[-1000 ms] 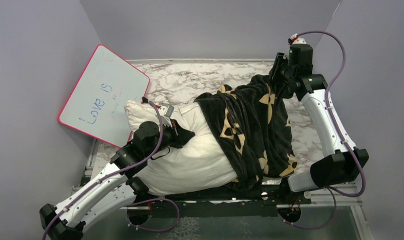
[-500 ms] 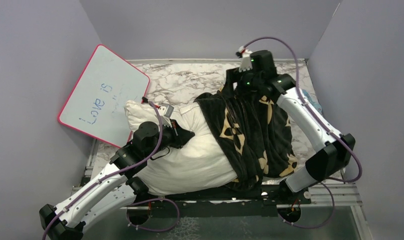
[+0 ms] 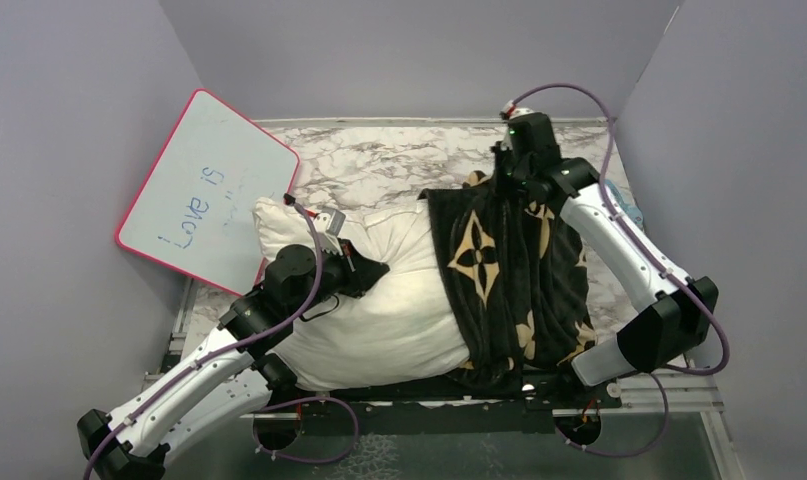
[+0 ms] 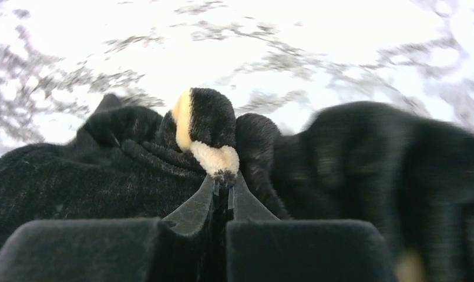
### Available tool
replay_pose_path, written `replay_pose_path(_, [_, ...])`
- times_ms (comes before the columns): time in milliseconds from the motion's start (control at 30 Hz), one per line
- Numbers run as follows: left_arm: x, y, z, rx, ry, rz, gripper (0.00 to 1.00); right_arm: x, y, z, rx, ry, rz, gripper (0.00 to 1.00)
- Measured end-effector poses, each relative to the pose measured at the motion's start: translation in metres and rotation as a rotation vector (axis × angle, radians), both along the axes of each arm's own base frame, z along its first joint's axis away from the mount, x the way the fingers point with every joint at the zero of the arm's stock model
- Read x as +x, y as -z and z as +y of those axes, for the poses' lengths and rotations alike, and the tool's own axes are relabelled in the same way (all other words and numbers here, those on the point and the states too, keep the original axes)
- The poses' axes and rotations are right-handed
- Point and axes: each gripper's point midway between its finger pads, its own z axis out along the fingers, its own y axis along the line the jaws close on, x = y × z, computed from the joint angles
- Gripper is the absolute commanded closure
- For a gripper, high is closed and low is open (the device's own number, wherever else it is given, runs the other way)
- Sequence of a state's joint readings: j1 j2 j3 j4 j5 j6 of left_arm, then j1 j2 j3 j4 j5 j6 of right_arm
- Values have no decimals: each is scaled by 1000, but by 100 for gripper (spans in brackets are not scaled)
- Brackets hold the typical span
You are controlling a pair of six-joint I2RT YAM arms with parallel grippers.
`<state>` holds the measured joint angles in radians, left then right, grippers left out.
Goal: Remove the pillowcase from the pillow
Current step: Remove the pillow from the pillowcase.
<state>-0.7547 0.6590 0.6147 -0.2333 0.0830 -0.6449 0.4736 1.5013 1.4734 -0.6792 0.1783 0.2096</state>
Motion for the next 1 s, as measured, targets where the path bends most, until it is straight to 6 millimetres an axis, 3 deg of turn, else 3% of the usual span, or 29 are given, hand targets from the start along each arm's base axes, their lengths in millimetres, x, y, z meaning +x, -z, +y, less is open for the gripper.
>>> replay_pose_path(167, [-1,-6,-1,-23,1,-9,100,12,1,-79,57,193,57,98])
replay_pose_path(233, [-1,-7,-2,-25,3,-12,100,7,4,-85,86,186,91,84])
replay_pose_path(400, [-3,1,0,-3,4,10,100,-5,-23,-62,221,35,61,48])
replay_pose_path(567, [-3,3,0,4,3,16,100,-18,-68,-39,348,-125,-30,28])
replay_pose_path(633, [-3,3,0,4,3,16,100,-24,-77,-25,373,-196,-46,23])
replay_pose_path(733, [-3,3,0,6,2,17,100,-37,-75,4,370,-311,-34,20])
replay_pose_path(867, [-2,3,0,12,2,22,100,-57,-56,48,319,-438,16,20])
replay_pose_path(933, [-2,3,-1,16,3,23,100,-59,-38,62,263,-460,48,30])
replay_pose_path(1000, [-1,3,-1,19,3,26,100,-51,-14,59,175,-411,88,50])
